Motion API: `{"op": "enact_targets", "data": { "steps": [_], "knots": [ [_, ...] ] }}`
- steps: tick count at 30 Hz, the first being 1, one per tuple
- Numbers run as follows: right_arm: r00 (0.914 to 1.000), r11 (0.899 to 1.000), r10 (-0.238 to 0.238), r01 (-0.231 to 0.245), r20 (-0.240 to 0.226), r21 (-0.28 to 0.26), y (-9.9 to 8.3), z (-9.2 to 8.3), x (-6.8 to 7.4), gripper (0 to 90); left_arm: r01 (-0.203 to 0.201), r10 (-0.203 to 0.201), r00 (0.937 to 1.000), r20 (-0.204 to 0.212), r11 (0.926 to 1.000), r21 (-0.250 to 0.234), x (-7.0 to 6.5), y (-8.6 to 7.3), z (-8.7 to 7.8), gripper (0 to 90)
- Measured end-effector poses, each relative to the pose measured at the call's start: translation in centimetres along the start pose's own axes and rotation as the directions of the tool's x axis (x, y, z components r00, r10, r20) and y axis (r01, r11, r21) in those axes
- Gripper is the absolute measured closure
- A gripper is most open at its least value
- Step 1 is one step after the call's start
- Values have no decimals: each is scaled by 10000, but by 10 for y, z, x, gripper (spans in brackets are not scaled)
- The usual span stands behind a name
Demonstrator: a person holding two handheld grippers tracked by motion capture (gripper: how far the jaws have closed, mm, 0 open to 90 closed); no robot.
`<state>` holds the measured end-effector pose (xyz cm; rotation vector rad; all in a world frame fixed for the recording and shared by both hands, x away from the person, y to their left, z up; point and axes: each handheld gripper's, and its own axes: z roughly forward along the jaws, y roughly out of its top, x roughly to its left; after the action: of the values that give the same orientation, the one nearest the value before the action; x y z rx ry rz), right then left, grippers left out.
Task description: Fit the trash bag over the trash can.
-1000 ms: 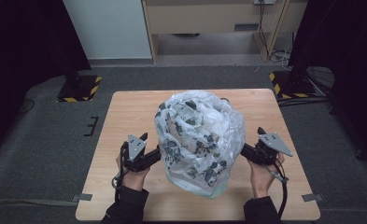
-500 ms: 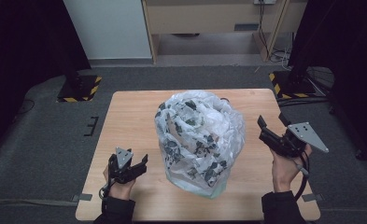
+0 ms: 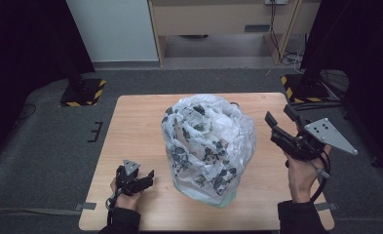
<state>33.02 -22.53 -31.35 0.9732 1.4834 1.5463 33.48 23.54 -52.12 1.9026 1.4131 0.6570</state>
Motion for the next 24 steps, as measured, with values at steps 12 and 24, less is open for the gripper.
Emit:
{"op": "enact_targets", "data": {
  "steps": [12, 24],
  "knots": [
    [9285, 9994, 323, -247, -3700, 252, 0, 10, 35, 291, -55, 52, 9999, 142, 9997, 256, -2, -3, 6, 268],
    [8063, 9922, 153, 607, -5914, 1084, -12, 26, 49, 233, -133, 127, 9998, 159, 9991, 410, -2, -4, 9, 263]
  ]
}}
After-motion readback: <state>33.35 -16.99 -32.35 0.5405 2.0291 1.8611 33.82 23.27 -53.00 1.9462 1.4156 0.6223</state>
